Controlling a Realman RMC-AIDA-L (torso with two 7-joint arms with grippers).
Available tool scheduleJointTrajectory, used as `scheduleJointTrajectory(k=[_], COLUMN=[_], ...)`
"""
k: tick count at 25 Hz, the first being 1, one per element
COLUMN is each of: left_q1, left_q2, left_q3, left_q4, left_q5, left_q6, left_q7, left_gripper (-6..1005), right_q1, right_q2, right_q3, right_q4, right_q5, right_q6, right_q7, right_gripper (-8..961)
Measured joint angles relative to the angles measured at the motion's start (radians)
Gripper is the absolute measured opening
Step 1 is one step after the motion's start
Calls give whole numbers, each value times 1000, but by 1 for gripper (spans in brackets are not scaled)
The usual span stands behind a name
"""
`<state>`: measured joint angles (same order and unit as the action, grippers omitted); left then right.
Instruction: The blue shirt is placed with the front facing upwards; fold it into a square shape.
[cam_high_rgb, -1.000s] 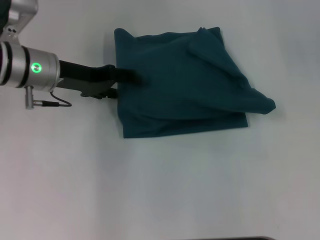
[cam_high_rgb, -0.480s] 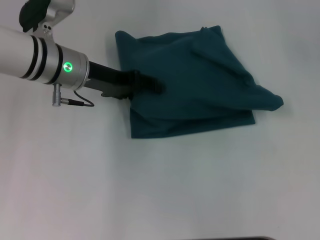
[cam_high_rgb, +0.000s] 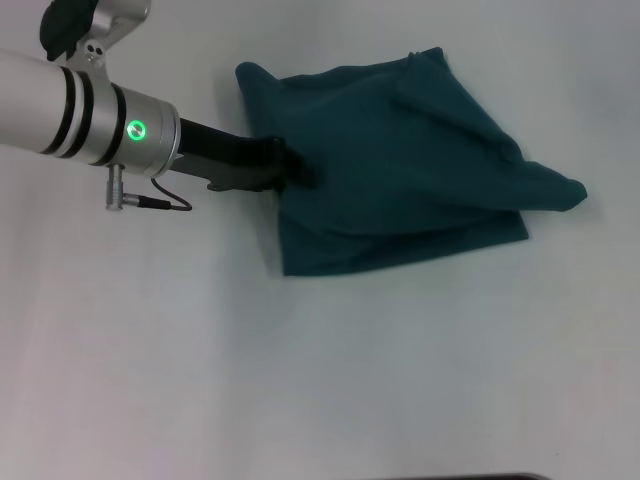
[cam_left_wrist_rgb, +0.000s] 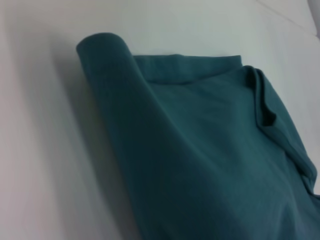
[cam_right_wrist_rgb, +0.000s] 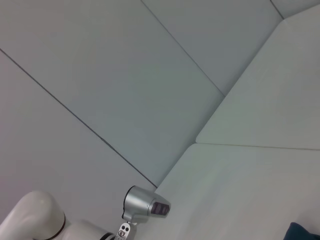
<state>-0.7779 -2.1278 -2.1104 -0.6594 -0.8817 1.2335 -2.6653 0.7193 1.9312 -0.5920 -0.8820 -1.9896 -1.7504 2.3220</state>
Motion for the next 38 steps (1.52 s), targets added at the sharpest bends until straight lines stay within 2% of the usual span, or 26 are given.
scheduleJointTrajectory(k=[2,8,10,14,17,20,26,28,30,38], left_q1=[1,9,26,68,110,135,149,146,143,132], left_q2=[-4,-19,-22,-24,-11,13,91,109,118,128], left_q3=[-1,-3,-4,-7,-25,-63,-104,-115,-125,-127], left_q4=[-8,-63,-92,-138,-152,-152,-107,-93,-88,-79], left_q5=[-1,-4,-6,-6,-6,-4,4,4,4,20], left_q6=[11,116,165,242,266,266,258,255,251,249], left_q7=[3,28,35,38,38,36,36,36,36,54], left_gripper=[560,318,118,81,63,63,62,62,62,84], right_q1=[0,0,0,-1,-1,-1,-2,-3,-4,-5], right_q2=[0,0,-1,-1,-1,-2,-2,-1,-2,-2], right_q3=[2,10,11,11,11,11,11,11,10,4], right_q4=[0,0,0,1,1,3,5,6,6,9], right_q5=[0,0,0,0,0,0,0,0,0,0], right_q6=[0,0,0,0,0,0,1,1,2,1], right_q7=[0,5,8,12,12,13,12,11,11,11], right_gripper=[805,801,800,798,797,795,792,791,790,785])
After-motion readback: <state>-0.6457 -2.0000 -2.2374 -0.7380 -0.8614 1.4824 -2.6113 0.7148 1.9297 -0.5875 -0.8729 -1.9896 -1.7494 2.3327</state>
